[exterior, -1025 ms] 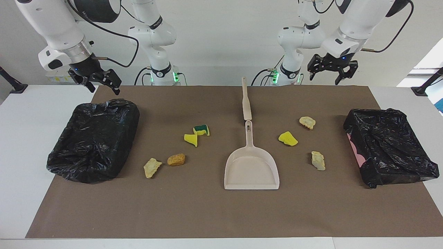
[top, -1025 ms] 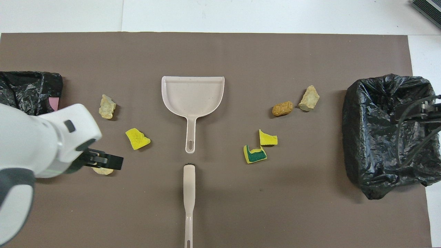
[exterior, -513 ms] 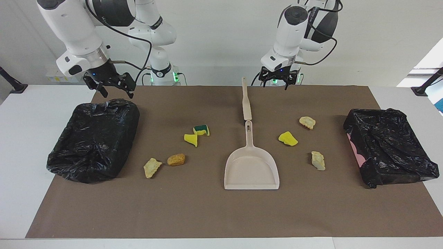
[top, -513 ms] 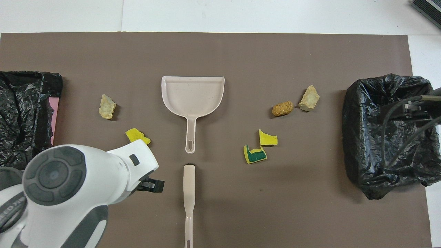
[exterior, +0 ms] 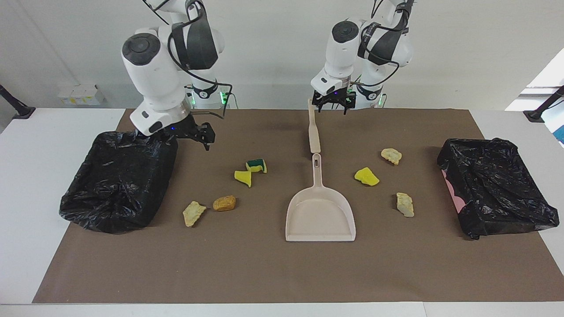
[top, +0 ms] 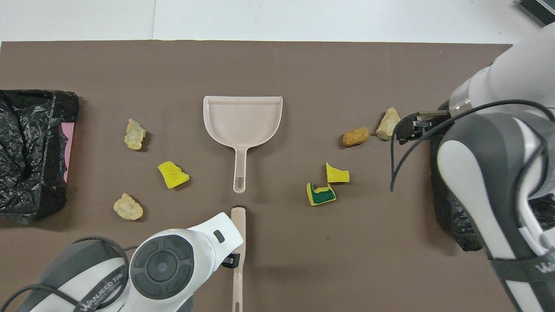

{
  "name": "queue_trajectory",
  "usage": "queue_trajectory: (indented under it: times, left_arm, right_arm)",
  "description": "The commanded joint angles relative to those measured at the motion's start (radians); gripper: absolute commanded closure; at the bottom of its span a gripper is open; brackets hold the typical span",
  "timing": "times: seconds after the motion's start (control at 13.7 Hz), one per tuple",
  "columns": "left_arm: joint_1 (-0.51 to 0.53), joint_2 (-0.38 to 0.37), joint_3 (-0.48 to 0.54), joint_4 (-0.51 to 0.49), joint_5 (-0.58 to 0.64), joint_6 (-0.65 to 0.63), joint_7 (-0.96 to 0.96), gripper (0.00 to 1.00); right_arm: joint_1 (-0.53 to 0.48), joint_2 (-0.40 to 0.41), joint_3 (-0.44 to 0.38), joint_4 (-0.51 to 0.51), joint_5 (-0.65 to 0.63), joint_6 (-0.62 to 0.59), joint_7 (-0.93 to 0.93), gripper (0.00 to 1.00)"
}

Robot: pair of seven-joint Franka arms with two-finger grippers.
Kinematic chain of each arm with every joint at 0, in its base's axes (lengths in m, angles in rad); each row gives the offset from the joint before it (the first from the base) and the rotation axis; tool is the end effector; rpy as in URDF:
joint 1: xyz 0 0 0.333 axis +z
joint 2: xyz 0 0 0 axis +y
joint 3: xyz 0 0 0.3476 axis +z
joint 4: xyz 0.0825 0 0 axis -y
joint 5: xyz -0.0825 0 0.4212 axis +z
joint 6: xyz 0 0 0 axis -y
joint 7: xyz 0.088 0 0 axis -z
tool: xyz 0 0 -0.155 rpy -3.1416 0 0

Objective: Sweep and dump trash in bin
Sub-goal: 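Reach and grasp the beige dustpan handle with the right gripper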

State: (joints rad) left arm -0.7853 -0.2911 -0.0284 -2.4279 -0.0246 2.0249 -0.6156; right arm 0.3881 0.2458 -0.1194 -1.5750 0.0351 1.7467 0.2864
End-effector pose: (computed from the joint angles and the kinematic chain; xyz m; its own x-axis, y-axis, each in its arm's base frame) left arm 0.3069 -0.3280 0.3695 0.9787 -0.1798 -0.0986 -0.1857 -0.9811 -0.0543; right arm 0.6422 0.1883 0.4657 0.9972 -0.0231 -0.0707 -0.0220 -0.9996 0.0156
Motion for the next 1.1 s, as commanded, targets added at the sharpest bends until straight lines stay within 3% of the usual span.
queue_trajectory:
  times: [0.0, 0.22, 0.59, 0.73, 1.03]
  left_arm:
    - [-0.073, -0.028, 0.018, -0.071, -0.014, 0.052, -0.042, 0.00]
    - [-0.101, -0.022, 0.016, -0.135, -0.025, 0.129, -0.064, 0.00]
    - [-0.153, 0.007, 0.016, -0.169, -0.086, 0.193, -0.084, 0.01]
    - [-0.186, 0.006, 0.018, -0.169, -0.117, 0.190, -0.087, 0.14]
    - [-0.184, 0.004, 0.018, -0.165, -0.118, 0.150, -0.084, 0.64]
  right_arm:
    - [0.049, 0.055, 0.003, 0.055, 0.028, 0.020, 0.065, 0.00]
    - [0.122, 0.148, 0.015, 0.153, 0.057, 0.033, 0.149, 0.00]
    - [0.236, 0.269, 0.021, 0.232, 0.080, 0.137, 0.342, 0.00]
    - [0.280, 0.353, 0.020, 0.301, 0.075, 0.186, 0.419, 0.00]
    - [0.339, 0.490, 0.015, 0.415, 0.071, 0.221, 0.519, 0.00]
